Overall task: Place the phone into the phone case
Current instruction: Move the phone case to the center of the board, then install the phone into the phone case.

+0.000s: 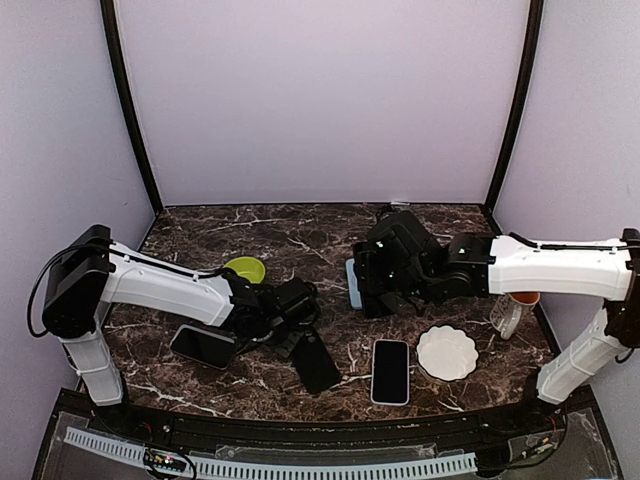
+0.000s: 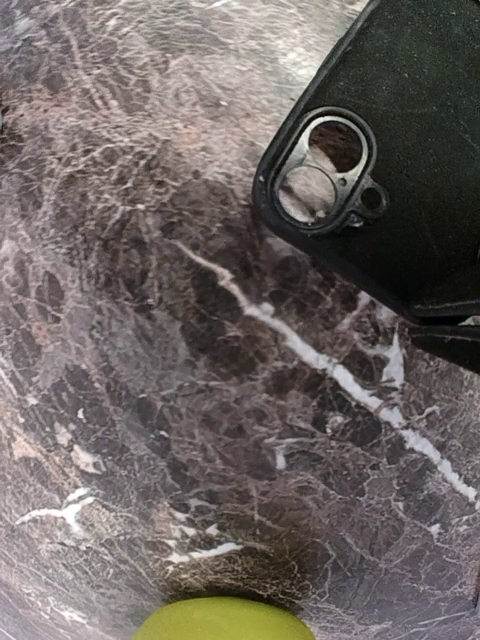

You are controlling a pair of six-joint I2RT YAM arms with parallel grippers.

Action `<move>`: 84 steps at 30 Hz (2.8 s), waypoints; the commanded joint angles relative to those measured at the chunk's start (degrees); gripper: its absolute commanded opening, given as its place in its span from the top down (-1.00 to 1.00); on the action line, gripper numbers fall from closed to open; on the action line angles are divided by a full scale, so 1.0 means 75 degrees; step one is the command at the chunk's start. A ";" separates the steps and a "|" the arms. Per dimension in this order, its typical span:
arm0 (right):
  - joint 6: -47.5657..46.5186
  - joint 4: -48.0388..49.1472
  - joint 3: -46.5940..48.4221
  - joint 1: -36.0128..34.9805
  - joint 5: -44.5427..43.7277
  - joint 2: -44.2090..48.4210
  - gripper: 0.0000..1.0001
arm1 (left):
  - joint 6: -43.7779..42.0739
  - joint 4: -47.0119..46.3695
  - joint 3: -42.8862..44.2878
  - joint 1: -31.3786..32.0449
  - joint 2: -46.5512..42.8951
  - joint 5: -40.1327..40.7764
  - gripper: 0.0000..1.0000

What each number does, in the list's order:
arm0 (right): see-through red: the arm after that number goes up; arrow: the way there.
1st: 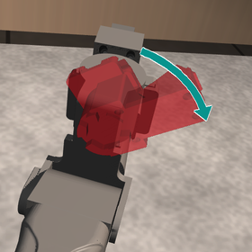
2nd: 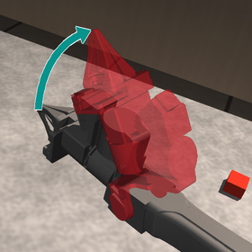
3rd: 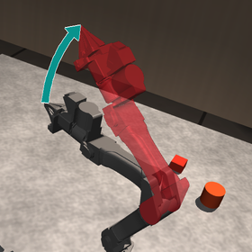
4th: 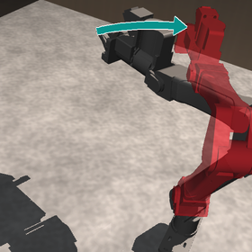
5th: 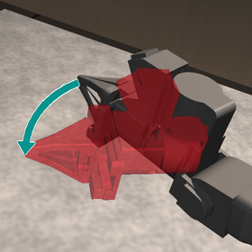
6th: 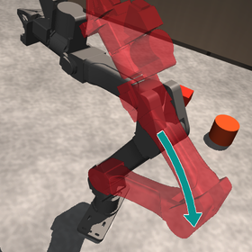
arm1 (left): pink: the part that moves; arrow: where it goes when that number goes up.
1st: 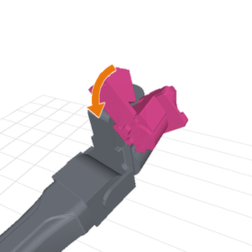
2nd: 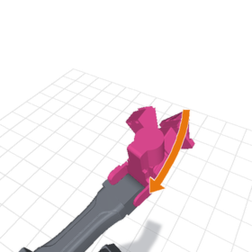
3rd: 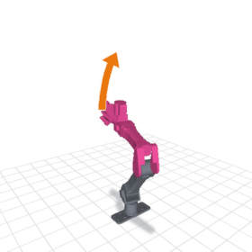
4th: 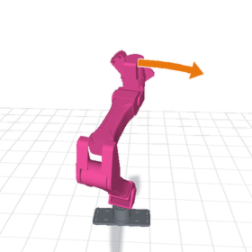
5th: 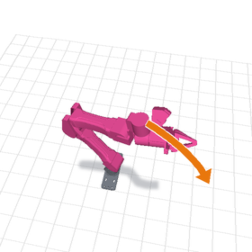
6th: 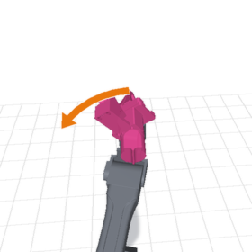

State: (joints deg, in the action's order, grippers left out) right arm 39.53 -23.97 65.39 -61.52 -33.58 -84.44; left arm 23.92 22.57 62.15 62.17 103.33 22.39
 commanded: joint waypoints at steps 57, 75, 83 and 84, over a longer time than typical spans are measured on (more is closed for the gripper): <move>-0.0483 0.2873 -0.0090 -0.2566 -0.0827 -0.2669 1.00 | -0.1906 -0.1978 -0.1584 -0.3279 -0.4893 -0.0036 -0.98; 0.0159 0.1930 0.0290 -0.2549 -0.0542 -0.3268 1.00 | -0.1927 -0.1972 -0.1583 -0.3273 -0.4898 -0.0081 -0.97; 0.0438 0.1473 0.0514 -0.2649 -0.0928 -0.3802 1.00 | -0.1956 -0.1988 -0.1601 -0.3280 -0.4889 -0.0034 -0.97; 0.0457 0.1473 0.0557 -0.2649 -0.0941 -0.3845 1.00 | -0.1958 -0.1989 -0.1597 -0.3278 -0.4886 -0.0030 -0.97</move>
State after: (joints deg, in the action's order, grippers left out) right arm 41.10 -11.27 68.29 -80.36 -39.94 -111.04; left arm 10.00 8.62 51.13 37.98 67.55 21.78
